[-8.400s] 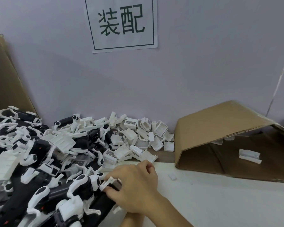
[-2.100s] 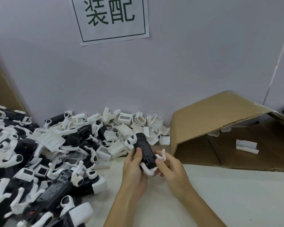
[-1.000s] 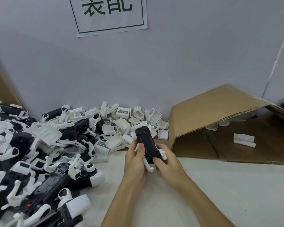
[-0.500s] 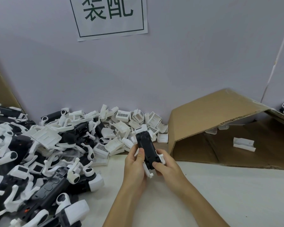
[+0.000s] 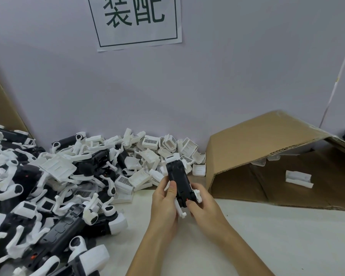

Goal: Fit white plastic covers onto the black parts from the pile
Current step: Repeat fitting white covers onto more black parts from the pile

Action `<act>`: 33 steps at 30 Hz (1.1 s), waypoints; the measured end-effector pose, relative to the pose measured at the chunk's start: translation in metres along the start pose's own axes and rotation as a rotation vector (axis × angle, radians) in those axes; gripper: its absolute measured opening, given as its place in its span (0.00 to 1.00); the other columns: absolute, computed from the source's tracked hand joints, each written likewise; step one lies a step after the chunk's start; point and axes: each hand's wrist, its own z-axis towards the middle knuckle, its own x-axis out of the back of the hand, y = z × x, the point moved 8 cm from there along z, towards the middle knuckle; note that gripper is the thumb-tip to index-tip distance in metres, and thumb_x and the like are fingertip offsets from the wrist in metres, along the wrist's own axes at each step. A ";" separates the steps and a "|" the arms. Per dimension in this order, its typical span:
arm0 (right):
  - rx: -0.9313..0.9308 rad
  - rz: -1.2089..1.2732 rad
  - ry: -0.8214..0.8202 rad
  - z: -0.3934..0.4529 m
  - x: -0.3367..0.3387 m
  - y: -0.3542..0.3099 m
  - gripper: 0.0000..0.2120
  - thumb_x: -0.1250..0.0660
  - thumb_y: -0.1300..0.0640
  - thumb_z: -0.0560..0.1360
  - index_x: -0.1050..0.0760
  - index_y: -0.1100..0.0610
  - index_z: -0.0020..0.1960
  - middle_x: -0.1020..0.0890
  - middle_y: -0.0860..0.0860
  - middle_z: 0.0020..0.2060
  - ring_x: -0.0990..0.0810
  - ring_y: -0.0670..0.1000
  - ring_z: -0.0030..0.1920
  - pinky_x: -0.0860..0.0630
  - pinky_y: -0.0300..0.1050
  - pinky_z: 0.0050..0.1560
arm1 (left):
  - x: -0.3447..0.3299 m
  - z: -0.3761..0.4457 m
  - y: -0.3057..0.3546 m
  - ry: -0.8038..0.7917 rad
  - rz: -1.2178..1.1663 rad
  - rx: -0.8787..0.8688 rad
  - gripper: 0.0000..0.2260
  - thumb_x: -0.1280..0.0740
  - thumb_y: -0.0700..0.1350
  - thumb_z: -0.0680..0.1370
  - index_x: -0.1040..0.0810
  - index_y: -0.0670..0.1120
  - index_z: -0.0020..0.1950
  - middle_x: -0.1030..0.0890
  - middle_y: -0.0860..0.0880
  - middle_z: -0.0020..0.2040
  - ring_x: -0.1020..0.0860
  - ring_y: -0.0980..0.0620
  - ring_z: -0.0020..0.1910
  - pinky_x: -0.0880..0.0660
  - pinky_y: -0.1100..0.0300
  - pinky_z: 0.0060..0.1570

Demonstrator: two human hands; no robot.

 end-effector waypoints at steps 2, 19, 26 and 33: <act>-0.003 -0.004 -0.001 0.000 0.000 0.000 0.18 0.38 0.63 0.80 0.27 0.39 0.58 0.18 0.41 0.47 0.20 0.44 0.50 0.25 0.39 0.49 | 0.002 0.000 0.000 0.018 0.014 0.002 0.12 0.43 0.42 0.85 0.21 0.49 0.61 0.15 0.41 0.52 0.15 0.45 0.51 0.18 0.55 0.46; 0.537 -0.352 0.389 -0.023 0.014 -0.045 0.30 0.30 0.74 0.68 0.25 0.48 0.62 0.29 0.44 0.55 0.25 0.38 0.55 0.30 0.25 0.53 | 0.004 -0.002 0.000 0.018 -0.112 0.105 0.16 0.30 0.46 0.75 0.20 0.36 0.56 0.17 0.39 0.47 0.19 0.44 0.49 0.23 0.58 0.42; 0.733 -0.573 0.271 -0.032 -0.007 -0.062 0.28 0.28 0.68 0.68 0.23 0.54 0.68 0.29 0.47 0.55 0.23 0.46 0.47 0.22 0.41 0.47 | 0.018 0.000 0.001 0.038 -0.133 0.151 0.26 0.24 0.61 0.67 0.14 0.40 0.50 0.16 0.35 0.54 0.18 0.37 0.56 0.28 0.40 0.67; 0.769 -0.665 0.239 -0.036 -0.016 -0.065 0.28 0.27 0.69 0.69 0.23 0.54 0.67 0.25 0.49 0.56 0.23 0.47 0.50 0.22 0.37 0.47 | 0.024 -0.002 0.016 0.106 0.114 0.039 0.20 0.27 0.63 0.71 0.14 0.46 0.38 0.14 0.42 0.40 0.15 0.42 0.50 0.25 0.41 0.63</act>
